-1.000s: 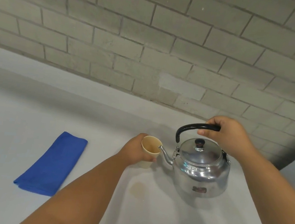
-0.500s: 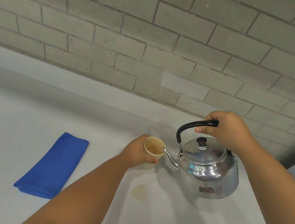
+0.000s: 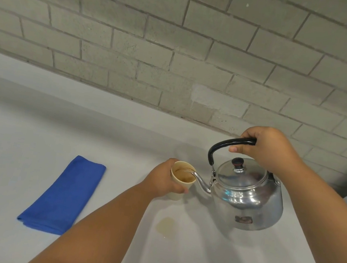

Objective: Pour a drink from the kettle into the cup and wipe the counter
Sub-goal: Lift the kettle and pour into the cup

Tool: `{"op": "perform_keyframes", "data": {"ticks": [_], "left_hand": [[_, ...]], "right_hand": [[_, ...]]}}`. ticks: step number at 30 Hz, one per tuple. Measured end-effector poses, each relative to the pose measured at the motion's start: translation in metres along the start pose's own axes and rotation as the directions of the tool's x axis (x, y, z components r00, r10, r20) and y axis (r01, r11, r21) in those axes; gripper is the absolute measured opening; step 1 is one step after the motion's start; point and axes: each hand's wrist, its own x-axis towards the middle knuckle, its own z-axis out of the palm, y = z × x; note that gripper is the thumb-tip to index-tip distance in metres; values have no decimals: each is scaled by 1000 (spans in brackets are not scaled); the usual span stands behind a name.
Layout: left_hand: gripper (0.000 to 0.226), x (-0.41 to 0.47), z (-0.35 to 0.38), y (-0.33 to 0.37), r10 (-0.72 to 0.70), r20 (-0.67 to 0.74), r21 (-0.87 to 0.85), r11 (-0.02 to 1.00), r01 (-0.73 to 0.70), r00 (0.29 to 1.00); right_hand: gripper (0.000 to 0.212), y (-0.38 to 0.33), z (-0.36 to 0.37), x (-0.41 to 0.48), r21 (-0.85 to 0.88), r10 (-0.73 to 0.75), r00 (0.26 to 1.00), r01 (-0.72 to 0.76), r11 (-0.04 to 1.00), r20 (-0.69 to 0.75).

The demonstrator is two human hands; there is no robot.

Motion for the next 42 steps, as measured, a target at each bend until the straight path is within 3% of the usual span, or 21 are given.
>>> {"op": "perform_keyframes", "data": {"ticks": [21,42], "left_hand": [[64,-2,-1,2,-7,5,20,1000,7,1000],[68,-1,0,3,7,1,49,999,-7,1000]], "right_hand": [[28,-1,-11,1,-67,8,1000,-8,998,2],[37,-22,-21,-3,-172,93,987,-70,983,128]]}}
